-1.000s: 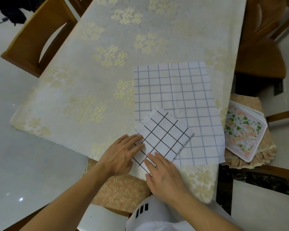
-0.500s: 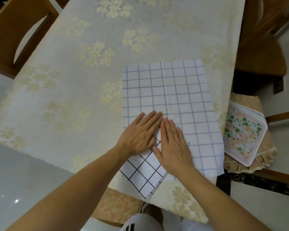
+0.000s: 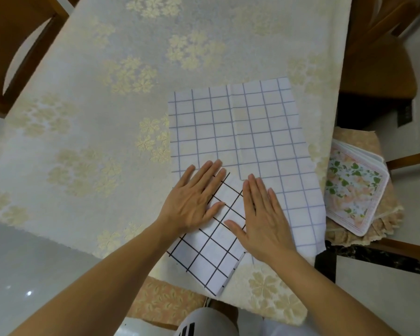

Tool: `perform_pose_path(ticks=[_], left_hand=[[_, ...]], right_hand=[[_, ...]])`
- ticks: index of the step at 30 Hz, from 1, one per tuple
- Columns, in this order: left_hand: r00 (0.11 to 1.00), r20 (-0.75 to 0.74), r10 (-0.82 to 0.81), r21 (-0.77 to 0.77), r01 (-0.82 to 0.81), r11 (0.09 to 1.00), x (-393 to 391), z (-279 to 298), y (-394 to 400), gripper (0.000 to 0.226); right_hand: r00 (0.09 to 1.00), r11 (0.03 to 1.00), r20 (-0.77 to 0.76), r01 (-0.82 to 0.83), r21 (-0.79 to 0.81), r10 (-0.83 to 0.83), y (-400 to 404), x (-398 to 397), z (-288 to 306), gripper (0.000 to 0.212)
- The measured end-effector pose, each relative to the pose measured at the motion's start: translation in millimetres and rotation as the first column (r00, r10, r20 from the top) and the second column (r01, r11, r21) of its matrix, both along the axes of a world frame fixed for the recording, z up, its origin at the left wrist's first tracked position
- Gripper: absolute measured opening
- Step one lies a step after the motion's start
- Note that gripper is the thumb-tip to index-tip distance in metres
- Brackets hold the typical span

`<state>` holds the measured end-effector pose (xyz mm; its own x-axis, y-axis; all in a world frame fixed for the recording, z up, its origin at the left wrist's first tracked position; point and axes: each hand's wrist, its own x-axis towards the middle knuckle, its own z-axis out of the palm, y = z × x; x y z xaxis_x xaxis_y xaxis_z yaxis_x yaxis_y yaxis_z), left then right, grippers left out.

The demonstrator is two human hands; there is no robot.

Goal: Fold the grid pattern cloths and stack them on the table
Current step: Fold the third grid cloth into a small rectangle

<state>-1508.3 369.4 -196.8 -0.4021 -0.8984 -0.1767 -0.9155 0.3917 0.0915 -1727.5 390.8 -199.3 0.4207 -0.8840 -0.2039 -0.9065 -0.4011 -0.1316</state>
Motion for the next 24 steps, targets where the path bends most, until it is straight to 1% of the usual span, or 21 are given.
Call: perform_pose_path(ticks=[3,6,9,11,13,18,21,24], left_hand=[[1.0,0.005,0.006,-0.007,-0.006,1.0,0,1,1,0.072],[0.998,0.002,0.063,-0.015,-0.063,0.998,-2,9,9,0.074],[0.995,-0.036,0.096,-0.034,-0.097,0.995,-4,13,37,0.074],[0.993,-0.057,0.102,-0.016,-0.103,0.995,-4,10,60,0.073],[0.993,-0.03,0.115,0.0,-0.115,0.993,-3,3,76,0.072],[0.99,0.006,0.14,0.008,-0.14,0.99,-5,0,81,0.072],[0.983,-0.026,0.184,0.013,-0.183,0.983,-3,4,83,0.073],[0.975,-0.04,0.22,0.003,-0.22,0.976,-2,3,89,0.072]], right_hand=[[1.0,1.0,-0.01,-0.002,0.007,0.002,-1,-2,1,0.094],[1.0,1.0,-0.015,0.0,0.025,0.0,3,1,9,0.095],[0.997,0.998,0.055,-0.062,0.009,0.061,19,11,11,0.097],[0.992,0.996,0.088,-0.092,0.018,0.09,32,19,9,0.097],[0.993,0.995,0.081,-0.09,0.034,0.087,41,24,6,0.097],[0.993,0.993,0.051,-0.11,0.032,0.109,43,21,1,0.096],[0.992,0.992,0.058,-0.112,0.052,0.109,50,24,9,0.099],[0.983,0.985,0.081,-0.166,0.045,0.162,64,28,10,0.099]])
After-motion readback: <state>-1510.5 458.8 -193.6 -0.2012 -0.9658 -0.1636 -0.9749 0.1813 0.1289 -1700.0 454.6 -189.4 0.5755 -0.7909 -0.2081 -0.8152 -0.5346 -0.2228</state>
